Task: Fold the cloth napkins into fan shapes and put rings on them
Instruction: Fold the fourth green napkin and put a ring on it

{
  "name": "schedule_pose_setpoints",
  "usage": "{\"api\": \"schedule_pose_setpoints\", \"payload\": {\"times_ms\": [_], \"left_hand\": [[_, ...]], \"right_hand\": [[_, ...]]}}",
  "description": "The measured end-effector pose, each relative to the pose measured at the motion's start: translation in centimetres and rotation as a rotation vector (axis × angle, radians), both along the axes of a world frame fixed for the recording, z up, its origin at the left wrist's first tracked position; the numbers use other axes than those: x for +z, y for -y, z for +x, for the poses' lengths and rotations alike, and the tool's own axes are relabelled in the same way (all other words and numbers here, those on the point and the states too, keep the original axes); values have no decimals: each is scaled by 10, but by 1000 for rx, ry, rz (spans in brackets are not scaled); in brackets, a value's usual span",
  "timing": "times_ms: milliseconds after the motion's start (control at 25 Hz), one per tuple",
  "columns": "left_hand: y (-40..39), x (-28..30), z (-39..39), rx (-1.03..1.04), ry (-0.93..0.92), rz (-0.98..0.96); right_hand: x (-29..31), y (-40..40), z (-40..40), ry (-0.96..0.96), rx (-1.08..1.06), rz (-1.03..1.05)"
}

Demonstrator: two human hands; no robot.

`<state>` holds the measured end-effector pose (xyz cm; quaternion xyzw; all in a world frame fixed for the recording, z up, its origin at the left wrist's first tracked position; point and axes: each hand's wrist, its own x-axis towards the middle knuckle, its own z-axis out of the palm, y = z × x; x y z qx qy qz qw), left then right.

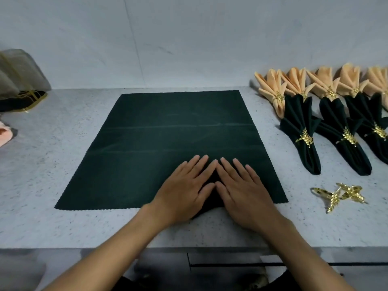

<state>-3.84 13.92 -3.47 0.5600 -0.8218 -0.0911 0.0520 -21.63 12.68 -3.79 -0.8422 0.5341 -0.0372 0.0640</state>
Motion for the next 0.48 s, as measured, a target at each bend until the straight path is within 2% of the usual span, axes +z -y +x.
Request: {"api": "schedule_pose_setpoints", "payload": {"times_ms": [120,200,280,360,440,480], "left_hand": [[2,-12,11,28,44,-40],[0,-9,7,24,4,-64],[-1,-7,7,0,-3,-61],[-2,-5,9,-20,14,-41],[-3,-6,10,1,5,-41],[-2,-6,10,16,7,-54]], "right_hand": [[4,-6,-23,-59,-51,9],[10,-8,-15,-93,-98,-29],[12,-8,19,47,-44,-54],[7,-7,47,177,17,7],[0,-3,37,189,7,28],[-2,-2,22,136,-13,2]]}}
